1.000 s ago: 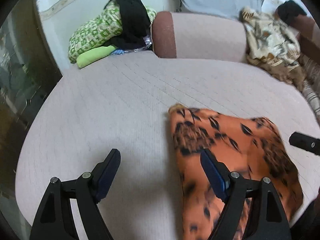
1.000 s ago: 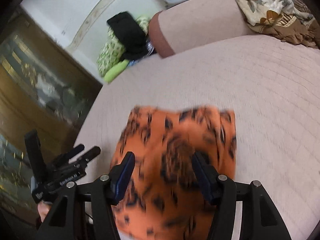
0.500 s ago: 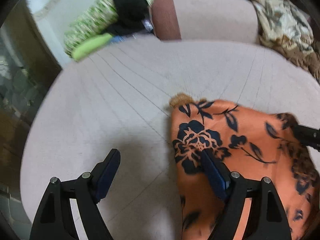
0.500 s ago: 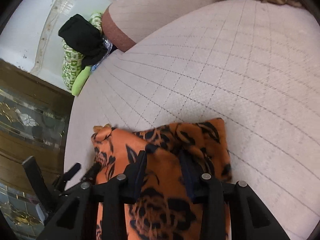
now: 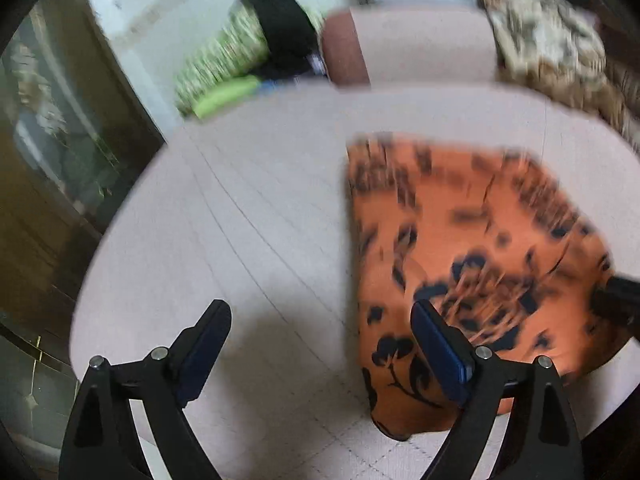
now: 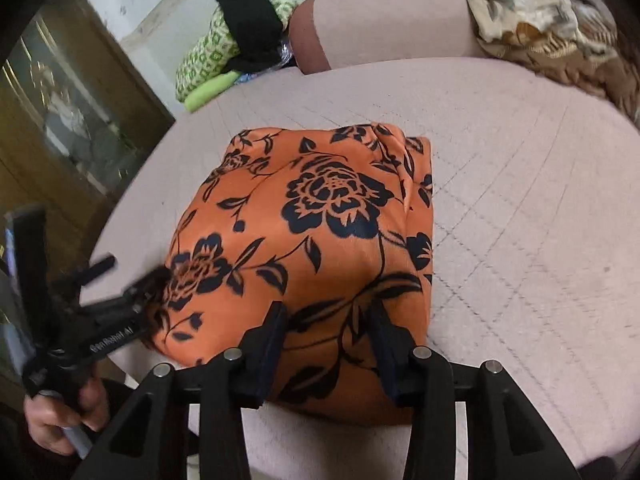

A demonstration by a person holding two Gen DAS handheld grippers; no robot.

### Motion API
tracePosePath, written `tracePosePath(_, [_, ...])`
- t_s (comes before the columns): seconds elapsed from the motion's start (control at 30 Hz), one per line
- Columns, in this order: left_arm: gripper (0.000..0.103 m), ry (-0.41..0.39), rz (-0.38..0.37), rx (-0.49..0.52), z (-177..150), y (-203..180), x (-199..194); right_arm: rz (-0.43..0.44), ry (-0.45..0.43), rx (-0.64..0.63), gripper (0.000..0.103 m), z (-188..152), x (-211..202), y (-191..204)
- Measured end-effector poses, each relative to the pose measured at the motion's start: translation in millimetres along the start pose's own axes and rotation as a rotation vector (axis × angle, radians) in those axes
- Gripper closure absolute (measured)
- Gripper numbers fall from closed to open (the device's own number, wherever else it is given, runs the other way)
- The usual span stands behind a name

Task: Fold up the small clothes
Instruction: 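Press and square the folded orange blouse with both grippers, then lift both grippers away from the folded blouse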

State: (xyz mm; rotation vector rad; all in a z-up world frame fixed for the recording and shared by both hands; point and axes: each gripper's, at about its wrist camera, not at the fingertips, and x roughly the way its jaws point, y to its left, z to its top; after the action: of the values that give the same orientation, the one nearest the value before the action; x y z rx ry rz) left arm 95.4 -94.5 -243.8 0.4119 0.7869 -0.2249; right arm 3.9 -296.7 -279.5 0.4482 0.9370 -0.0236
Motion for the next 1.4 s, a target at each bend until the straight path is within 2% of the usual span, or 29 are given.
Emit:
tracePosePath(0.07, [0.011, -0.101, 0.007, -0.042, 9.3, 8.7, -38.6, 0.001, -0.048, -0.036, 0.053, 5.2, -23.5, 7.5])
tracePosePath(0.13, [0.011, -0.141, 0.022, -0.068, 16.7, 13.7, -63.5, -0.057, -0.15, -0.086, 0.047, 11.3, -53.1, 18.3])
tracePosePath(0.23, [0.01, -0.208, 0.05, -0.106, 25.7, 21.6, -105.1, -0.084, -0.242, -0.126, 0.043, 15.9, -85.4, 30.5])
tracePosePath(0.4, [0.001, -0.297, 0.082, -0.139, 35.5, 35.6, -147.5, -0.143, -0.333, -0.149, 0.039, 6.3, -122.4, 49.3])
tracePosePath(0.5, [0.0, -0.359, 0.108, -0.144, 36.3, 37.6, -175.7, -0.162, -0.36, -0.15, 0.038, -2.5, -137.3, 53.8])
tracePosePath(0.67, [0.0, -0.385, 0.079, -0.155, 37.2, 40.6, -204.8, -0.204, -0.392, -0.182, 0.036, -17.9, -163.9, 67.7])
tracePosePath(0.93, [0.0, -0.416, 0.103, -0.168, 30.9, 44.5, -234.4, -0.215, -0.455, -0.221, 0.033, -35.8, -195.2, 87.2])
tracePosePath(1.23, [0.0, -0.455, 0.12, -0.203, 20.2, 58.3, -263.5, -0.195, -0.5, -0.192, 0.033, -45.3, -217.9, 94.0])
tracePosePath(1.4, [0.0, -0.472, 0.139, -0.207, 14.8, 66.6, -277.2, -0.198, -0.535, -0.187, 0.029, -49.0, -229.6, 100.6])
